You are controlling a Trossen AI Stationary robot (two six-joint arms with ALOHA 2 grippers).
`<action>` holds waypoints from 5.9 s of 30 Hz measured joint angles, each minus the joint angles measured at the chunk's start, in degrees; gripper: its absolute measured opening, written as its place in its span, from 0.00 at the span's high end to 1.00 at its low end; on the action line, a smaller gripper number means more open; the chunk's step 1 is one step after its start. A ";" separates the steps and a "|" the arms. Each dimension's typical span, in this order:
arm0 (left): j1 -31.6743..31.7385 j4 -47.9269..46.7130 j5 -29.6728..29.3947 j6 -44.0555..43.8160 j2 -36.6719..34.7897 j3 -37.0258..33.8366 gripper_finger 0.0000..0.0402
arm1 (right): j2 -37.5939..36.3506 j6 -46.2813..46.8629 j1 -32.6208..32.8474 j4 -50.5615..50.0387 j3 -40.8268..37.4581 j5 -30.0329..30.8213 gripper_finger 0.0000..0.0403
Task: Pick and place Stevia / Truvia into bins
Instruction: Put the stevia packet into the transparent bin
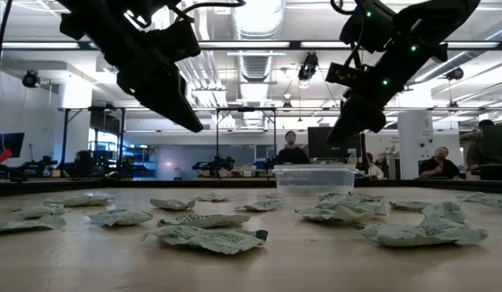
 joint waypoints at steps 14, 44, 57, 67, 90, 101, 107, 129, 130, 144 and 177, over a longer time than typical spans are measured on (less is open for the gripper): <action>0.10 2.62 1.49 14.27 9.36 -0.17 0.60 | 0.00 1.14 1.40 0.81 -0.06 -17.72 0.72; 10.51 7.23 18.34 11.47 18.88 1.95 0.73 | -0.08 5.69 14.62 0.70 -0.98 -23.69 0.83; 10.54 6.18 16.71 11.97 19.11 3.88 0.98 | -0.07 5.87 14.60 0.76 -1.07 -23.67 0.83; 10.57 13.88 10.99 18.14 18.01 9.80 0.97 | -0.07 6.14 14.60 -0.97 -1.07 -23.67 0.83; 14.78 37.02 7.88 25.03 31.36 17.54 0.97 | -0.22 13.63 14.62 -9.77 -1.09 -19.28 0.84; 14.78 36.56 6.03 26.67 32.15 18.08 0.83 | -0.24 13.43 14.60 -10.57 -1.09 -19.28 0.85; 14.76 36.52 5.26 26.60 32.00 18.12 0.67 | -0.24 17.19 14.60 -14.60 -1.15 -19.20 0.85; 12.96 19.66 3.96 21.77 19.63 17.12 0.59 | -0.35 46.50 18.10 -35.52 -2.43 -21.27 0.86; 12.92 19.42 3.98 21.77 19.63 17.09 0.59 | -0.35 46.85 18.14 -35.44 -2.43 -21.27 0.86; 12.72 18.57 4.08 20.48 20.35 16.83 0.59 | -0.37 47.73 18.38 -40.88 -0.97 -22.17 0.87; 12.61 17.40 4.06 20.24 20.35 16.72 0.59 | -0.17 41.10 18.45 -42.24 -0.82 -24.13 0.70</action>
